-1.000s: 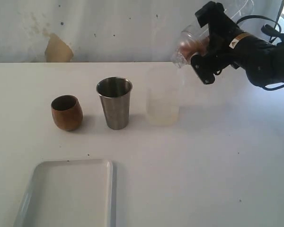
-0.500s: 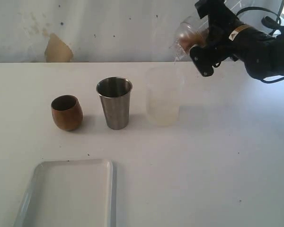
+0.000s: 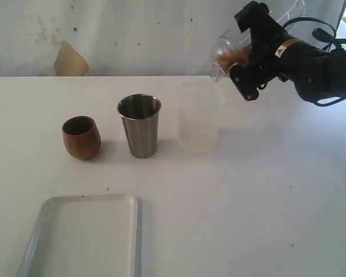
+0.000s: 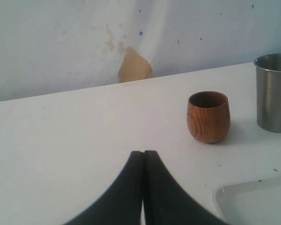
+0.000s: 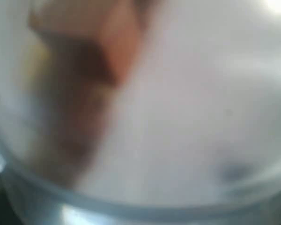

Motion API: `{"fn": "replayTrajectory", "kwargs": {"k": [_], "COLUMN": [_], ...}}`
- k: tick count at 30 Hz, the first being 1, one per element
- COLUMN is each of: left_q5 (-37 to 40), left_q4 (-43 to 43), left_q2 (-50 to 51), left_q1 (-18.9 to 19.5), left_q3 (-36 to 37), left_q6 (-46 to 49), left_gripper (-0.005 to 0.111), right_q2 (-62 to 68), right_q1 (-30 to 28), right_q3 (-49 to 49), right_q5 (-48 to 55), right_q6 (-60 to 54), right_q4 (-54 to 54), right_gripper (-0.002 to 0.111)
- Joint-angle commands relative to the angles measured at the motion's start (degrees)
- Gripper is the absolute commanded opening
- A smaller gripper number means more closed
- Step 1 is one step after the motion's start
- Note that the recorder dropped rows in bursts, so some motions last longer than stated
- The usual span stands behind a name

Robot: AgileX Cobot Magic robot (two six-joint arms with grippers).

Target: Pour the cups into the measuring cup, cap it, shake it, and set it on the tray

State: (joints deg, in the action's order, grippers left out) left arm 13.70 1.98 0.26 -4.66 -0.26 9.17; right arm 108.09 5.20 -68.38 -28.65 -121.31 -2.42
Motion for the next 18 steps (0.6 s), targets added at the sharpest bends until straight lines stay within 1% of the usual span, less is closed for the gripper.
{"fn": "replayTrajectory", "kwargs": {"k": [1,18], "left_q5": [-0.4,-0.4], "left_q4": [-0.3,-0.3], "left_q2": [-0.3,-0.3], "left_q1": [-0.1,-0.1], "left_q3": [0.3,0.3], "left_q6": [-0.1,-0.1], "left_gripper": [0.0,0.0], "right_q2": [-0.6,-0.7], "right_q1": [-0.1,-0.1], "right_q3": [-0.5,-2.0], "right_q5": [-1.3,-0.8], "right_q6": [-1.5,-1.5], "right_q4": [-3.1,-3.9], "right_gripper": [0.0,0.0]}}
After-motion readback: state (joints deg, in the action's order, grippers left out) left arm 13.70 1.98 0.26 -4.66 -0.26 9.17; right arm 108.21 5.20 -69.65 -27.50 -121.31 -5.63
